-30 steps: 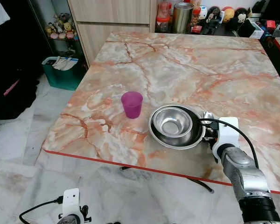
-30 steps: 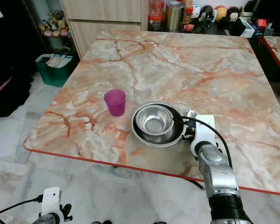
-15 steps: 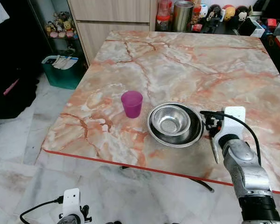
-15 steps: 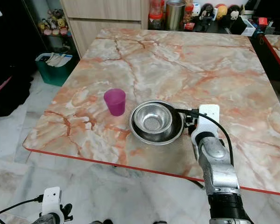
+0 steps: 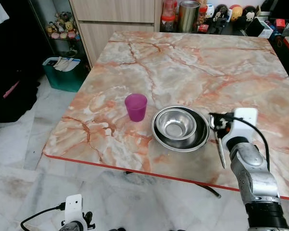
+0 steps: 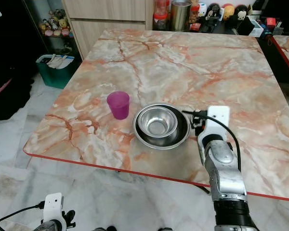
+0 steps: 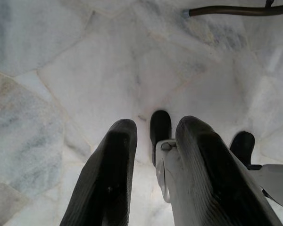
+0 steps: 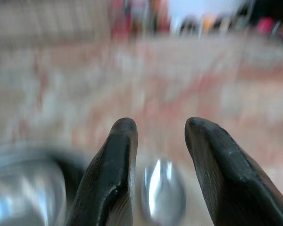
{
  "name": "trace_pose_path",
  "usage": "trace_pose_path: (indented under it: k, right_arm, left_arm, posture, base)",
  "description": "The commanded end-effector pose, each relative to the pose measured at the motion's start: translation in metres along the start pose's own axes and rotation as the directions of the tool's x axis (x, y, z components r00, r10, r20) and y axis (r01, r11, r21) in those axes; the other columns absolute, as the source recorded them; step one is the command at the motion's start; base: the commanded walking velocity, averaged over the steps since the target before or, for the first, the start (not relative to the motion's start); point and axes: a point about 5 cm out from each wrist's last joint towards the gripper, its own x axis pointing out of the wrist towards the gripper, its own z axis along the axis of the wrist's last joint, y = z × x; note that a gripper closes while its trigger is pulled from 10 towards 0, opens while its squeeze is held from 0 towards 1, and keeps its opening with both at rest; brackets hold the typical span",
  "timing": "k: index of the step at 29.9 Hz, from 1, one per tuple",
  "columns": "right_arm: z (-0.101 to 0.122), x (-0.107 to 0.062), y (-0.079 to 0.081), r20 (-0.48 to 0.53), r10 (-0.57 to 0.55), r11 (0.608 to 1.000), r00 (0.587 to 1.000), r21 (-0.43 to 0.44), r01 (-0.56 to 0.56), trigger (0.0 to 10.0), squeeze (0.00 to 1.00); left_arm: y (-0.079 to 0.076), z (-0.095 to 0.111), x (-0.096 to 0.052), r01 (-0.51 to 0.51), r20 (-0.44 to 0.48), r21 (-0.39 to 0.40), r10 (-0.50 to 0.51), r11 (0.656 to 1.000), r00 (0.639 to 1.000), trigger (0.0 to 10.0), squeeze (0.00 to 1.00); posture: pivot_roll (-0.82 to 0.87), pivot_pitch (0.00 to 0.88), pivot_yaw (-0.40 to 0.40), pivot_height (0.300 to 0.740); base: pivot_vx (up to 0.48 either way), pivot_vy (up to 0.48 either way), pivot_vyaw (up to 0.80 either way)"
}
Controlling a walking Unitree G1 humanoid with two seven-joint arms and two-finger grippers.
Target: Setting the table
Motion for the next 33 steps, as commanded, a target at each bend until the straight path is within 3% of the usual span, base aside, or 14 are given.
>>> trace_pose_path:
  k: [1, 7, 12, 17, 33]
  right_arm:
    - [0.024, 0.002, 0.000, 0.128, -0.016, 0.999, 0.992, 0.031, 0.012, 10.0, 0.00]
    - [0.046, 0.004, 0.012, 0.264, 0.014, 0.999, 0.964, 0.040, -0.025, 10.0, 0.00]
    - [0.049, 0.008, 0.019, 0.282, 0.030, 0.998, 0.959, 0.041, -0.043, 10.0, 0.00]
    - [0.060, 0.011, 0.029, 0.331, 0.056, 0.997, 0.942, 0.037, -0.072, 10.0, 0.00]
    - [0.057, 0.013, 0.041, 0.327, 0.093, 0.994, 0.940, 0.029, -0.109, 10.0, 0.00]
  left_arm:
    - [0.004, -0.003, -0.001, -0.018, -0.004, -0.006, 0.018, 1.000, 1.000, 10.0, 0.00]
    - [0.005, -0.003, -0.001, -0.028, 0.000, 0.003, 0.028, 1.000, 1.000, 10.0, 0.00]
    - [0.005, -0.003, -0.001, -0.040, 0.007, -0.010, 0.040, 0.999, 0.999, 10.0, 0.00]
    - [0.005, -0.006, -0.002, -0.049, -0.003, 0.035, 0.050, 0.998, 0.999, 10.0, 0.00]
    - [0.000, -0.011, -0.002, -0.047, -0.009, 0.071, 0.048, 0.996, 0.999, 10.0, 0.00]
  posture:
    - [-0.03, 0.125, 0.042, 0.740]
    - [-0.03, 0.104, 0.042, 0.740]
    - [-0.03, 0.097, 0.040, 0.740]
    - [-0.03, 0.079, 0.031, 0.740]
    - [-0.03, 0.049, 0.022, 0.740]
  base:
    - [0.000, 0.000, 0.00]
    - [0.000, 0.000, 0.00]
    - [0.000, 0.000, 0.00]
    - [0.000, 0.000, 0.00]
    - [0.000, -0.353, 0.00]
